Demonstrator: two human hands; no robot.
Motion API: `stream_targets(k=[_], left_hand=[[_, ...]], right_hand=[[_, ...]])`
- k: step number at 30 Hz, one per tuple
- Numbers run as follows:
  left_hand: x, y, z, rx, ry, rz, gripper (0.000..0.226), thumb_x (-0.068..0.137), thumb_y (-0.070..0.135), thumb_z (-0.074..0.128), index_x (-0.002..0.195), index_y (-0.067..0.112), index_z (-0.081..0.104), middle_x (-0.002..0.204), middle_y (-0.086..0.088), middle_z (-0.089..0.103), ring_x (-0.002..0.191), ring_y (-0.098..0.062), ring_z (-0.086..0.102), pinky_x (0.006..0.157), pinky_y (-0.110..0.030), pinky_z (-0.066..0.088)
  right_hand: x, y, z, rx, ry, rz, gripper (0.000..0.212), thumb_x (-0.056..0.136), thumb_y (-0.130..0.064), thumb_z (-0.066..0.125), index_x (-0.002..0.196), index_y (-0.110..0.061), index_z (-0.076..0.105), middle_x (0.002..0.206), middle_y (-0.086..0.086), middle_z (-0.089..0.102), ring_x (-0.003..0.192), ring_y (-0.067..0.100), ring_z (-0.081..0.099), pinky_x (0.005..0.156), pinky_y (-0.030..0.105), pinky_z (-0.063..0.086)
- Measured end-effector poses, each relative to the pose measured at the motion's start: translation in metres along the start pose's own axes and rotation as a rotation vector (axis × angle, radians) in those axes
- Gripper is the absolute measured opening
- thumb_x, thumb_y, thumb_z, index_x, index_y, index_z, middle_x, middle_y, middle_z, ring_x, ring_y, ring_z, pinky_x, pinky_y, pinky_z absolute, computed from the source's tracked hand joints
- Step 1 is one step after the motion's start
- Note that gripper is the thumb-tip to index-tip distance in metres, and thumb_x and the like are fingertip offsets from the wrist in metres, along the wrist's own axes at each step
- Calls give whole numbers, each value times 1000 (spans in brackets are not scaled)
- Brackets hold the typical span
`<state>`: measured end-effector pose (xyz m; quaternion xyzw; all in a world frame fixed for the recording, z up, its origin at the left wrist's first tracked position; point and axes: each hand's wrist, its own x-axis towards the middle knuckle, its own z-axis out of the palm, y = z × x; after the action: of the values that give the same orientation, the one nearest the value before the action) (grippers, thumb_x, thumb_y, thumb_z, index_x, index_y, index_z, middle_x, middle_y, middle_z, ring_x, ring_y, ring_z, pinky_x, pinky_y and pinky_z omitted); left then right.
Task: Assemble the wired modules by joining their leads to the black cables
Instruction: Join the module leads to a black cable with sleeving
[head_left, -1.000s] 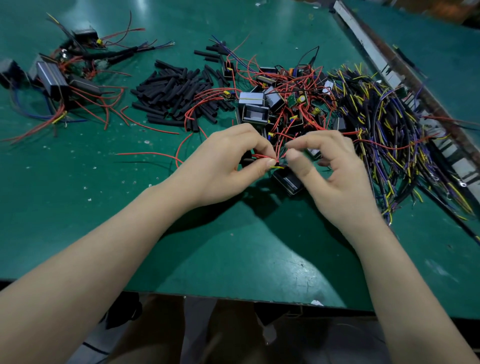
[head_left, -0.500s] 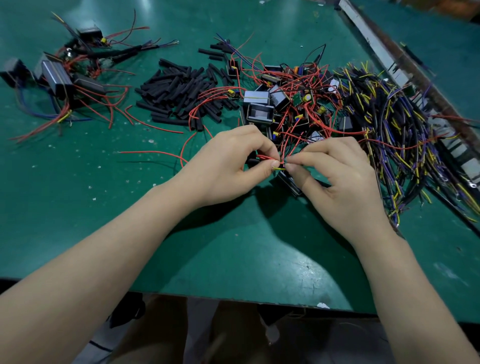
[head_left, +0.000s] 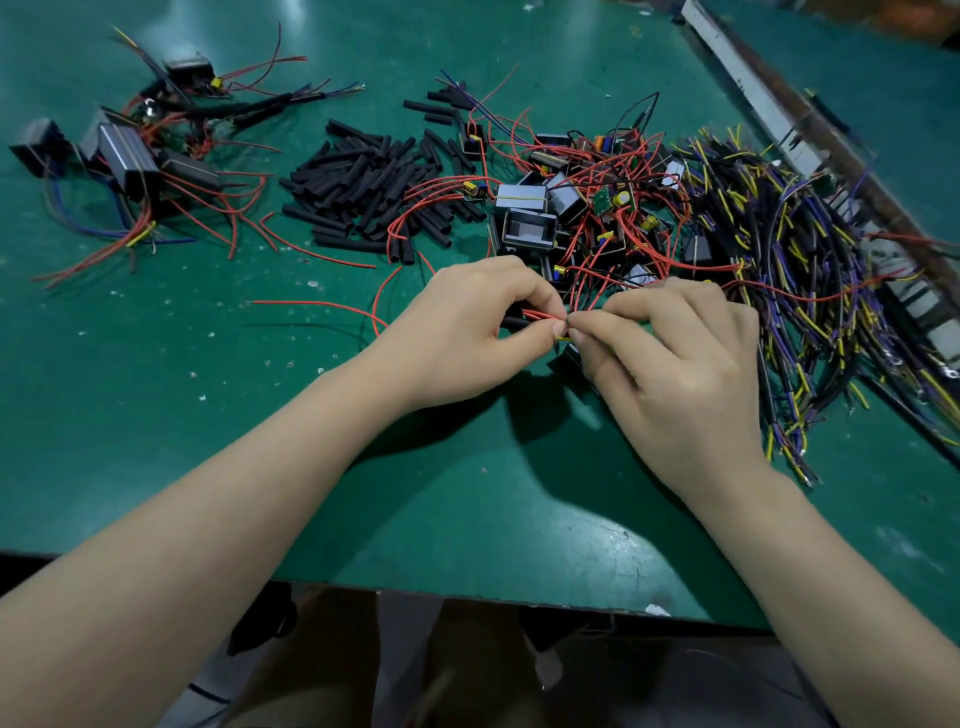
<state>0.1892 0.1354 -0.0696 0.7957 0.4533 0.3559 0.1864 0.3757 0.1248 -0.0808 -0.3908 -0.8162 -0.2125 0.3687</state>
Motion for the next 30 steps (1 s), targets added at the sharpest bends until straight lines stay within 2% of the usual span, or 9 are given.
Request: stream_targets(k=[10,12,15,17,20,23,25,27,30], left_hand=[[-1,0,0,-13,-13,48,8,88,13,65,93,8,69,88,2,58,84,-14,56,82,-27,44],[-2,-1,0,4,0,92,9,87,15,65,93,8,69,89,4,58,85,-13,57,82,-33,47],[-4,-1,1,71,14,175,10,87,19,65,91,11,69,92,3,61,86,-12,55,77,-44,47],[-5,-1,1,145,27,239,9,86,20,65,91,13,69,93,1,64,86,-17,57,72,-40,43],[-6,0,0,219,37,300,8,87,20,65,92,15,69,93,1,64,84,-20,56,68,-37,38],[-7,1,0,259,45,349,9,88,20,65,92,14,69,93,-1,65,83,-23,57,67,-37,37],[-9,3,0,295,43,365,12,89,23,62,93,15,70,93,-1,65,84,-25,58,68,-35,33],[-9,3,-1,308,35,342,16,90,27,59,94,16,70,94,0,64,85,-25,58,69,-34,32],[-10,1,0,260,16,242,15,89,29,59,94,18,68,96,2,63,87,-23,56,71,-34,31]], right_hand=[[1,-9,-2,-134,-42,23,19,98,-24,58,88,-15,71,90,0,67,96,24,57,75,37,33],[2,-12,-4,-114,-93,74,16,96,-22,58,87,-14,69,91,1,66,97,27,58,75,37,33],[5,-14,-11,19,-286,247,9,92,-19,59,88,-16,66,92,-1,59,103,24,46,72,31,21],[12,-12,-14,137,-477,404,7,94,-22,59,91,-20,65,94,-8,46,107,20,37,71,27,13],[31,-1,-20,302,-785,498,11,94,-33,55,83,-37,57,88,-13,33,103,12,25,84,30,22],[51,9,-24,397,-1048,481,15,93,-32,56,79,-37,56,88,-1,47,98,21,37,83,31,30],[61,14,-27,551,-1150,530,15,93,-26,59,78,-26,61,83,5,54,85,20,45,76,33,36],[67,17,-28,619,-1198,563,16,93,-25,60,77,-22,63,76,-1,52,76,13,44,71,29,36],[63,16,-27,600,-1131,553,17,93,-31,60,82,-20,67,75,2,56,71,10,45,63,23,36]])
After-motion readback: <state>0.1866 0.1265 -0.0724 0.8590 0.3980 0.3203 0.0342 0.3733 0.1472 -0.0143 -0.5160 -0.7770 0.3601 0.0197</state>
